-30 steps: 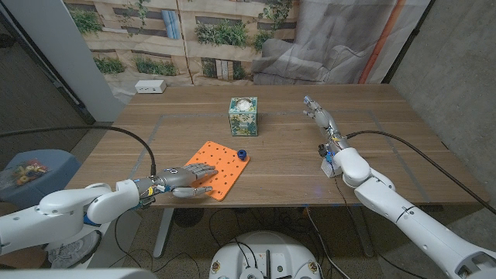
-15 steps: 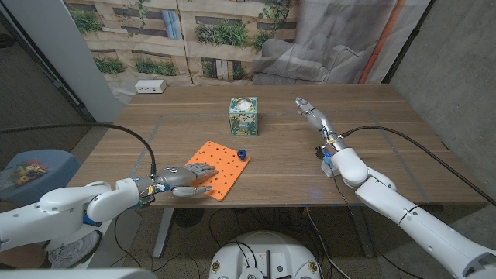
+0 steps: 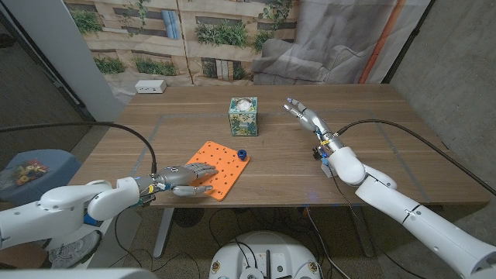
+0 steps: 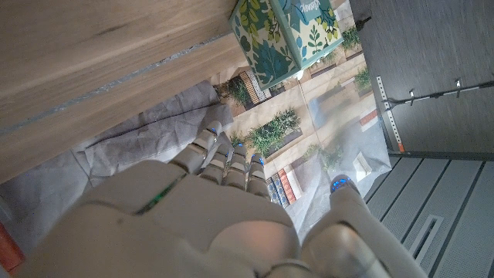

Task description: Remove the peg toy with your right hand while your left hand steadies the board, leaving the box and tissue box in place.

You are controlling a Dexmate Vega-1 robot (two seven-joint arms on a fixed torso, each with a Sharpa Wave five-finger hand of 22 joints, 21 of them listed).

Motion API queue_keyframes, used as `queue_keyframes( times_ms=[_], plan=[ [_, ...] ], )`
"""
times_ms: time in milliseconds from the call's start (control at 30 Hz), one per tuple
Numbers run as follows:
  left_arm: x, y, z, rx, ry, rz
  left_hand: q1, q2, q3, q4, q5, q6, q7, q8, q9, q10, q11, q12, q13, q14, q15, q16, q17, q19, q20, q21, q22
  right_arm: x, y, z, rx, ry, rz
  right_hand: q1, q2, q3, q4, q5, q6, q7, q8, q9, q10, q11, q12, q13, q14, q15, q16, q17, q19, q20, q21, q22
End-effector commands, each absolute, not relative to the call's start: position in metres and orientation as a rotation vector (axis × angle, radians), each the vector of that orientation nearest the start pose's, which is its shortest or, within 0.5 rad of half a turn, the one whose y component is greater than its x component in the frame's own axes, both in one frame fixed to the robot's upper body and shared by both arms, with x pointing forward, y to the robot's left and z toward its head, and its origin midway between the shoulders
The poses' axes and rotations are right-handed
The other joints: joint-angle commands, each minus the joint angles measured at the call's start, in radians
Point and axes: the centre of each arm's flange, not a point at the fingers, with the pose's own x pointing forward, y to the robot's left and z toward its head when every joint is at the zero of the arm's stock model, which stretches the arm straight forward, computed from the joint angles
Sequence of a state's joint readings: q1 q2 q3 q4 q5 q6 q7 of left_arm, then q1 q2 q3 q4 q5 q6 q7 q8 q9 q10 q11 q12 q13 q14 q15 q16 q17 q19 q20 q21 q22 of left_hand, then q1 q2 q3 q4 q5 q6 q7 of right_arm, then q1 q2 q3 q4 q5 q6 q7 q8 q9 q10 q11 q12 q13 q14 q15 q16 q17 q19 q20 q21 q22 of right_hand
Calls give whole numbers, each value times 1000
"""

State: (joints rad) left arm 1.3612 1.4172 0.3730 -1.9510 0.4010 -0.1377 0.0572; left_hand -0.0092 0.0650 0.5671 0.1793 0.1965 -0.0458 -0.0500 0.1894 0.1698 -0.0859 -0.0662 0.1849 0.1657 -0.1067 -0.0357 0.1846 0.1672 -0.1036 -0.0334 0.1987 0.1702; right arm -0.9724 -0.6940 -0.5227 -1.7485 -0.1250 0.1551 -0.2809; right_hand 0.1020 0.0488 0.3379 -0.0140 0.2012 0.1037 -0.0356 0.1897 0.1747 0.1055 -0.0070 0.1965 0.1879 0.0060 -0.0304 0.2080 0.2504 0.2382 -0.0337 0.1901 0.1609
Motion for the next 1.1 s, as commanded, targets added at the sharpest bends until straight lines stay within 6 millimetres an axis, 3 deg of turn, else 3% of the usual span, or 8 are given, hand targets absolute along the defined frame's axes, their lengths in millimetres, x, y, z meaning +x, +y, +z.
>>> queue_keyframes(
  times_ms=[33,167,300,500,767,1100],
  plan=[
    [492,324,-136,1737,-459,-485,11,103,1,-6,7,9,-3,6,2,5,-1,6,5,10,-33,1,3,9,-112,4,2,550,-179,-21,-939,-856,147,19,-8,2,-15,0,0,3,3,5,-7,1,-4,2,-1,8,-2,-2,-3,-4,-2,5],
    [492,323,-135,1738,-459,-488,13,104,2,-8,7,8,-5,5,2,10,-3,7,5,12,-33,0,3,12,-111,4,2,548,-175,-20,-962,-873,151,32,-16,4,-32,-2,1,-4,4,6,-12,4,-5,3,7,23,2,-4,1,12,-1,5],
    [493,324,-134,1742,-457,-489,14,105,4,-9,7,7,-8,3,2,11,-3,6,5,14,-34,0,2,13,-109,3,1,545,-169,-16,-1027,-884,160,45,-23,6,-46,-4,9,-14,9,7,-16,3,-6,3,7,24,2,-6,2,12,-1,5],
    [493,324,-135,1741,-454,-489,16,107,7,-10,8,6,-9,2,2,14,-3,6,5,18,-35,-1,2,14,-108,3,1,536,-163,-8,-1154,-874,172,87,-32,16,-86,-7,9,-27,13,10,-25,0,-7,5,3,39,1,-10,1,30,-2,6],
    [492,323,-135,1744,-458,-482,18,108,11,-12,8,8,-9,1,3,17,-4,5,5,21,-35,-2,2,16,-106,2,1,528,-152,1,-1284,-882,180,127,-35,29,-119,-11,11,-34,17,12,-37,-2,-9,5,-5,32,0,-12,0,35,-3,7],
    [491,323,-136,1746,-451,-487,21,110,16,-15,9,10,-8,1,3,21,-1,5,5,23,-35,-3,1,19,-104,1,1,523,-138,8,-1400,-846,225,168,-41,40,-147,-17,17,-43,23,13,-47,-7,-10,6,-17,46,-3,-15,-1,39,-3,7]
  ],
)
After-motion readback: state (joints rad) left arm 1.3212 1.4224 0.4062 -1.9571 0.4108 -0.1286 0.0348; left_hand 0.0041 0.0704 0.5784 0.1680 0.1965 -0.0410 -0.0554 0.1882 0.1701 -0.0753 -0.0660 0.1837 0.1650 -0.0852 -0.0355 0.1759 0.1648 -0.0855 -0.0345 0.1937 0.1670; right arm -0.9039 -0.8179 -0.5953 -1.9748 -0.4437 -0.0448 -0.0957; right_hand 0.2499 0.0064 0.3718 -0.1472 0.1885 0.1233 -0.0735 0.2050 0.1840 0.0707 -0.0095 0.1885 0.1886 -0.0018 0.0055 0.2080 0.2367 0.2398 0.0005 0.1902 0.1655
